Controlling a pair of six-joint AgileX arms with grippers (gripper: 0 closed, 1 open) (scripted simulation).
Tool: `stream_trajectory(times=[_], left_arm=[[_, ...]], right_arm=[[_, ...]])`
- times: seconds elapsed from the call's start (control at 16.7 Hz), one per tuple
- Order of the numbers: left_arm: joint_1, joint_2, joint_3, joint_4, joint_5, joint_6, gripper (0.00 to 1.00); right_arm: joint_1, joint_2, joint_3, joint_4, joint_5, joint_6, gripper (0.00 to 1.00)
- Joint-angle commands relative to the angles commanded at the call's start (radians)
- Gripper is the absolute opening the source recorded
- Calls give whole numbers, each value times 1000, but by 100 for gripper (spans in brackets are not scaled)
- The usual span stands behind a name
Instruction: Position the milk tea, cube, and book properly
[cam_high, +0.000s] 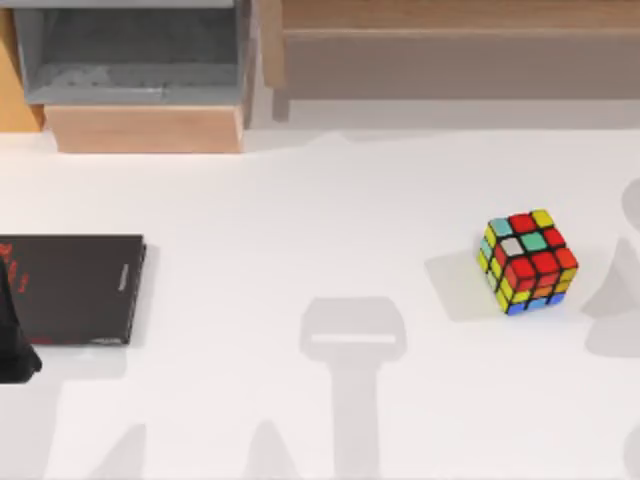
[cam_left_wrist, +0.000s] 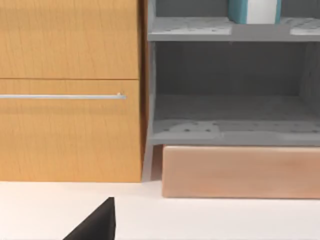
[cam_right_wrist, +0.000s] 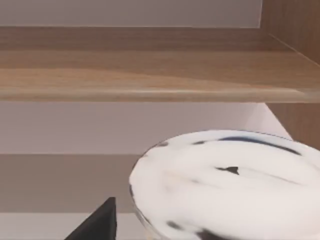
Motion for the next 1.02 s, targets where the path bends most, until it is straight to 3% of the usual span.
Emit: stream_trajectory(times=[0.3,0.54,0.78,1.02], left_arm=[[0,0,0,0,0,0,100],[0,0,0,0,0,0,100],[0,0,0,0,0,0,100],[0,0,0,0,0,0,100]], right_arm=[[9,-10,34,-23,10,-1,100],[58,-18,217,-197,54,-4,100],[163,18,510,-536,124,-7,100],[307,66,812,-1005,210,-4,100]])
